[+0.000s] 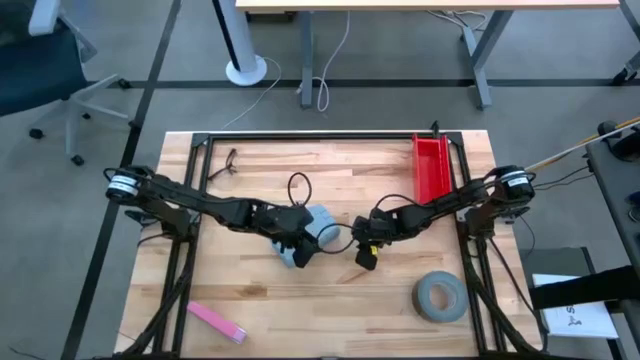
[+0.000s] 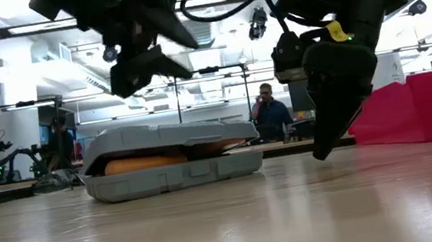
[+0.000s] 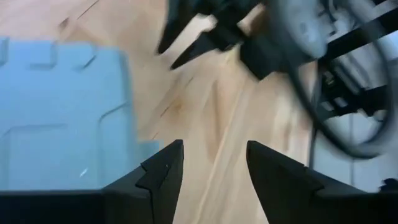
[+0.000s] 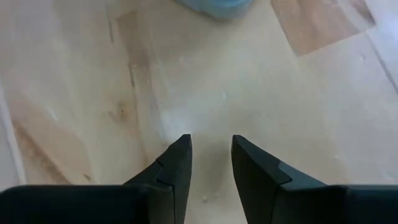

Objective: Prefit tool cases
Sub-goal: Close the gray pre-fit tool case

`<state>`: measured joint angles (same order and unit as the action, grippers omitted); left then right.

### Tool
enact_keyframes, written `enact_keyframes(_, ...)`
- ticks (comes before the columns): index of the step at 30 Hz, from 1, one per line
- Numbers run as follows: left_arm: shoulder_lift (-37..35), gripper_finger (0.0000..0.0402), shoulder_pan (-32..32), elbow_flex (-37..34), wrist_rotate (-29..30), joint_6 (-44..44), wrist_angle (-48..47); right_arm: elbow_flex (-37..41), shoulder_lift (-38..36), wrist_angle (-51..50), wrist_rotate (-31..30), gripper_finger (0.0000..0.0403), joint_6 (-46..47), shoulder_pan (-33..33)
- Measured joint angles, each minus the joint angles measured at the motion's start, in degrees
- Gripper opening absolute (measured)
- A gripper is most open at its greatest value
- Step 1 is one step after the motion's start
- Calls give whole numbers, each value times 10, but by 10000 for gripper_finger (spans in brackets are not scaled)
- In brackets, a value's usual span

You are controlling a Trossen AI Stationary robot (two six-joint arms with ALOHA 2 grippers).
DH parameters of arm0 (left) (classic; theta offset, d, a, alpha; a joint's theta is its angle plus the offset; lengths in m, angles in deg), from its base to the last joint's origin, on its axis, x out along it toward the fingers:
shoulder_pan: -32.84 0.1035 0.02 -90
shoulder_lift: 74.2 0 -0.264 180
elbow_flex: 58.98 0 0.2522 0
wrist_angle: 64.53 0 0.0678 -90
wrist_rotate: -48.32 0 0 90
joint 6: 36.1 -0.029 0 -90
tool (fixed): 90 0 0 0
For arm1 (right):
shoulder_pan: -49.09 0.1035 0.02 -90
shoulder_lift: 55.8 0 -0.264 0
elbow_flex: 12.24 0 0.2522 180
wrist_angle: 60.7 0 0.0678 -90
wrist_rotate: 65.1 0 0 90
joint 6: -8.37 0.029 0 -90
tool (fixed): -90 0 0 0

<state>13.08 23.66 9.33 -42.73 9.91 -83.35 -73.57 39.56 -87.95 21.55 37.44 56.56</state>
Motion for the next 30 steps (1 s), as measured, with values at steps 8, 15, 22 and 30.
enact_keyframes(8,10,169,-11,0,1,15,-102,0,-26,3,3,81,-1,5)
enact_keyframes(15,61,169,-14,-3,-2,11,-89,1,-69,14,-14,70,-19,5)
enact_keyframes(22,92,166,-15,-4,-5,-4,-81,1,-101,15,-27,64,-21,5)
enact_keyframes(30,76,144,-14,-9,3,-18,-72,1,-132,8,-37,76,-31,5)
